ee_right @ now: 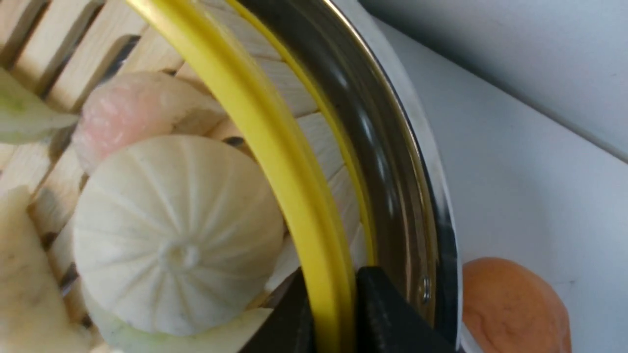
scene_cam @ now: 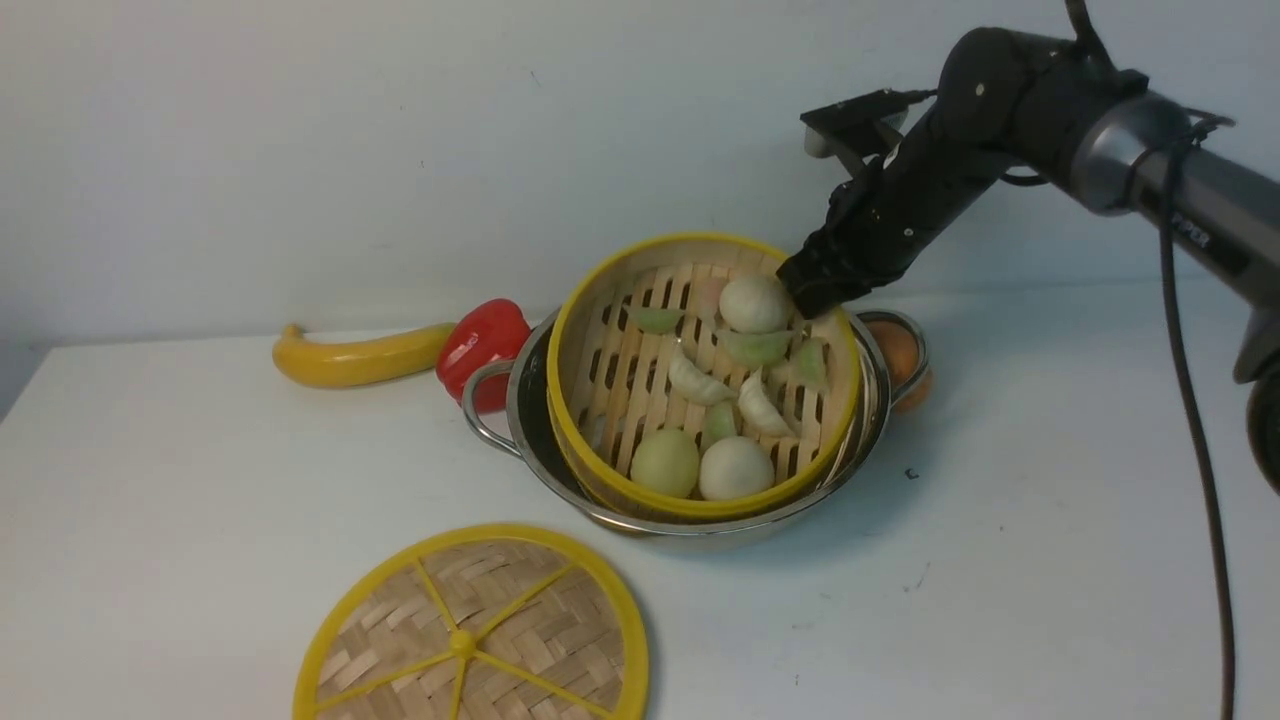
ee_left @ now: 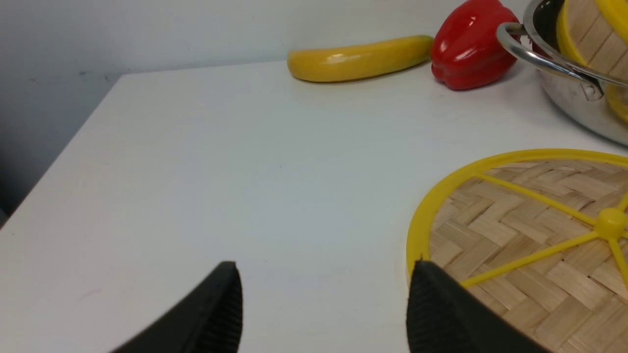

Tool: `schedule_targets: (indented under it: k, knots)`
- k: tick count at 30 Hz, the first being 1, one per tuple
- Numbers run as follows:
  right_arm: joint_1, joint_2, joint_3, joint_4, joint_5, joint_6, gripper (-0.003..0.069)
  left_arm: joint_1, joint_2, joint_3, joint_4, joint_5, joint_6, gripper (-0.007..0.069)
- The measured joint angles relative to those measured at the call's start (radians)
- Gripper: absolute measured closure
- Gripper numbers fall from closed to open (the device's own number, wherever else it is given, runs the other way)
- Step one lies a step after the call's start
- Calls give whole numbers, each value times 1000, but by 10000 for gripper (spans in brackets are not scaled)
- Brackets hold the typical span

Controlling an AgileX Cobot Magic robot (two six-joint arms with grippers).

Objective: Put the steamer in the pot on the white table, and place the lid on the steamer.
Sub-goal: 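Place the bamboo steamer basket of food into the steel pot with the right gripper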

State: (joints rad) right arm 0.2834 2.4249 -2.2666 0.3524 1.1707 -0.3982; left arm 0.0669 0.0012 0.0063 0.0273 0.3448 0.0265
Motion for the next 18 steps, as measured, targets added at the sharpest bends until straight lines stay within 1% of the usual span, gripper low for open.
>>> schedule_targets:
  k: [2,7,9,13,18]
  knots:
    - [0,0,-1,17,-7,4,484,0,0,0,0,0,0,205]
    - [0,0,-7,36,-36,6,333,0,0,0,0,0,0,205]
    - [0,0,-7,41,-58,6,286,0,0,0,0,0,0,205]
    - [0,-9,-7,42,-100,6,247,0,0,0,0,0,0,205]
    - [0,-60,-7,44,-141,7,239,0,0,0,0,0,0,205]
